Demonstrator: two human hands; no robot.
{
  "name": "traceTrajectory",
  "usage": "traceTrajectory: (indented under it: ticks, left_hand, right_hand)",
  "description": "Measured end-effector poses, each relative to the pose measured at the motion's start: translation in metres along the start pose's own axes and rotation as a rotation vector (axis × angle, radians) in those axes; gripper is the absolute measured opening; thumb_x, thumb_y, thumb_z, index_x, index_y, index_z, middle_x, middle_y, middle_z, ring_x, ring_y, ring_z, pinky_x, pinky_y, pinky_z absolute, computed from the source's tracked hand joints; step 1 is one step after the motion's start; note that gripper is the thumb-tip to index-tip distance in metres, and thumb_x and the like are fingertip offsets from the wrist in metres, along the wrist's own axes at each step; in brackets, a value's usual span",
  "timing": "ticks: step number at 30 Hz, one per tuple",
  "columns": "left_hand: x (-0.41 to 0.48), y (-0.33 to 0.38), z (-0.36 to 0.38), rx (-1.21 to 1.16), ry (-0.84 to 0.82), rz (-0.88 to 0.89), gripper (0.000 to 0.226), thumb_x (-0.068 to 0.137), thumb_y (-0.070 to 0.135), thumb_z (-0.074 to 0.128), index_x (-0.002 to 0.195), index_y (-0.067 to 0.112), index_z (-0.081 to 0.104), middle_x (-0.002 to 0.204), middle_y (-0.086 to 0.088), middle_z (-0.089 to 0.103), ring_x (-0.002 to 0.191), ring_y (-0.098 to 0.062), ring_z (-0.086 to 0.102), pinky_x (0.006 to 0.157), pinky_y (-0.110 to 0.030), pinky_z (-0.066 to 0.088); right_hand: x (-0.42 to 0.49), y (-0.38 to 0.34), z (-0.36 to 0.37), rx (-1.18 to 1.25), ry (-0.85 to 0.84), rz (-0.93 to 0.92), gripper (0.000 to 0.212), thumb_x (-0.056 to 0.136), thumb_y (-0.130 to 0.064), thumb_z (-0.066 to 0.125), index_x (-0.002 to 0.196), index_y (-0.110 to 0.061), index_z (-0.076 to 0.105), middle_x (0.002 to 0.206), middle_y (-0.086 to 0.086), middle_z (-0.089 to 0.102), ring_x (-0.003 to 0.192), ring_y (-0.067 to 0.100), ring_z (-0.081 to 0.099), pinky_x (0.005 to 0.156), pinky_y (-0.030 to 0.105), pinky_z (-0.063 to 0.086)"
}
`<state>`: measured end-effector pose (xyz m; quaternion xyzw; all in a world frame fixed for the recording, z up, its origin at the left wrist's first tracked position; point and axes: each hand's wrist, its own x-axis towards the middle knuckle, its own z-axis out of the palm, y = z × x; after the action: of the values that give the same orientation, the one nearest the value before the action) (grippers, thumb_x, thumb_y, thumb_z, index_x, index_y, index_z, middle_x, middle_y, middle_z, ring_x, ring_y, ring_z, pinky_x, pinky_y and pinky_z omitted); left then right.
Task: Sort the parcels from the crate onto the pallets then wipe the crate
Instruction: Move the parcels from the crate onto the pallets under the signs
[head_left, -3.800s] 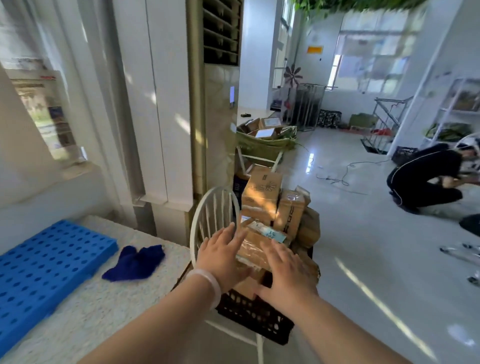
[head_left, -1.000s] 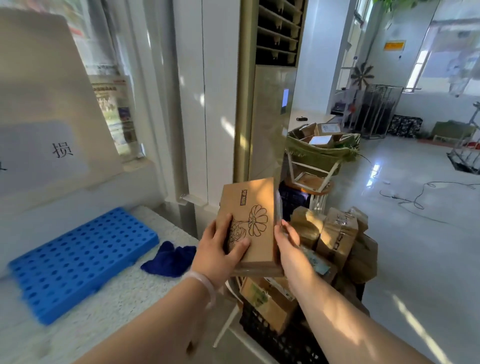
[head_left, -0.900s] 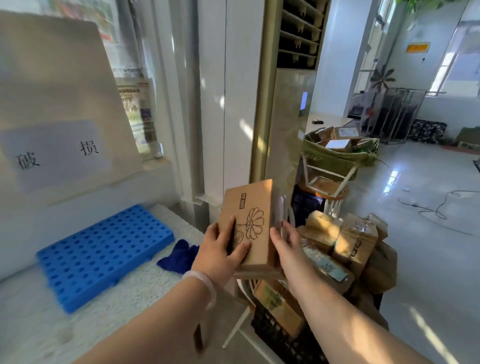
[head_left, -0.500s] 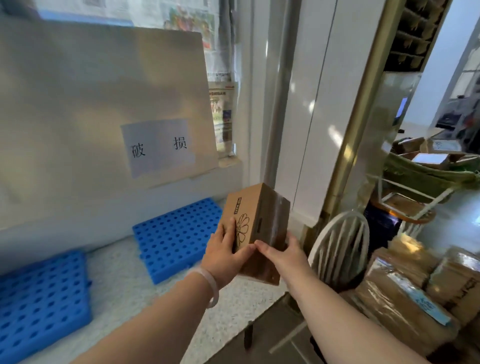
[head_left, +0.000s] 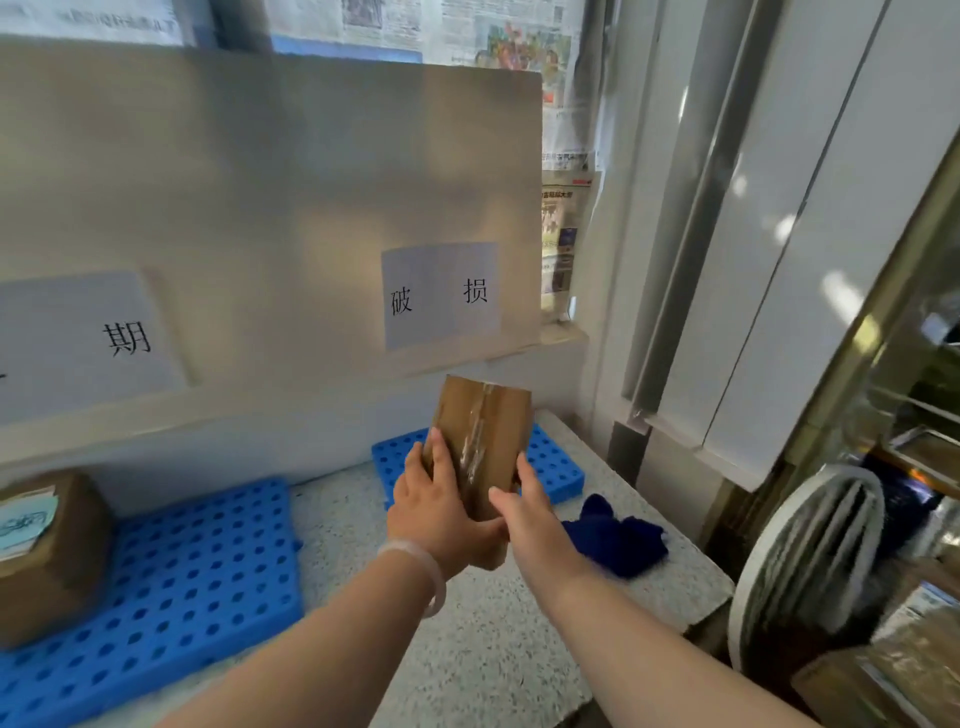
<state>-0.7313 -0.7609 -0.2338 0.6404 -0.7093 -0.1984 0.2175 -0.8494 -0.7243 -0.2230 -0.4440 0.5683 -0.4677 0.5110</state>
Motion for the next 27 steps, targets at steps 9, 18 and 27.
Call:
traceTrajectory:
  ticks: [9,18,27]
  left_hand:
    - [0.020,-0.055,-0.032,-0.505,-0.047,-0.163,0.130,0.056,0.063,0.076,0.153,0.040,-0.008,0.133,-0.001,0.027,0.120,-0.024,0.039,0.101,-0.048,0.047]
    - [0.026,-0.087,-0.042,-0.750,-0.212,-0.104,0.112,0.058,0.063,0.068,0.148,0.055,0.003,0.145,0.004,0.038,0.120,-0.024,0.053,0.098,-0.048,0.051]
    - [0.033,-0.096,-0.046,-0.155,0.060,-0.035,0.074,0.096,0.040,0.054,0.156,0.028,0.012,0.142,-0.002,0.038,0.125,-0.018,0.041,0.108,-0.034,0.037]
  right_hand:
    - [0.017,-0.005,0.030,-0.354,0.074,-0.159,0.051,0.101,-0.034,0.050,0.149,-0.038,0.033,0.151,-0.006,0.032,0.132,0.012,0.036,0.107,0.034,0.039]
    - [0.043,0.017,0.040,-0.202,0.180,0.123,0.102,0.064,-0.070,0.065,0.151,-0.038,0.022,0.146,-0.001,0.046,0.125,0.024,0.052,0.103,0.050,0.047]
    - [0.037,0.008,0.069,-0.183,0.122,0.044,0.074,0.094,-0.029,0.062,0.154,-0.034,0.018,0.134,-0.002,0.050,0.110,0.016,0.055,0.074,0.029,0.049]
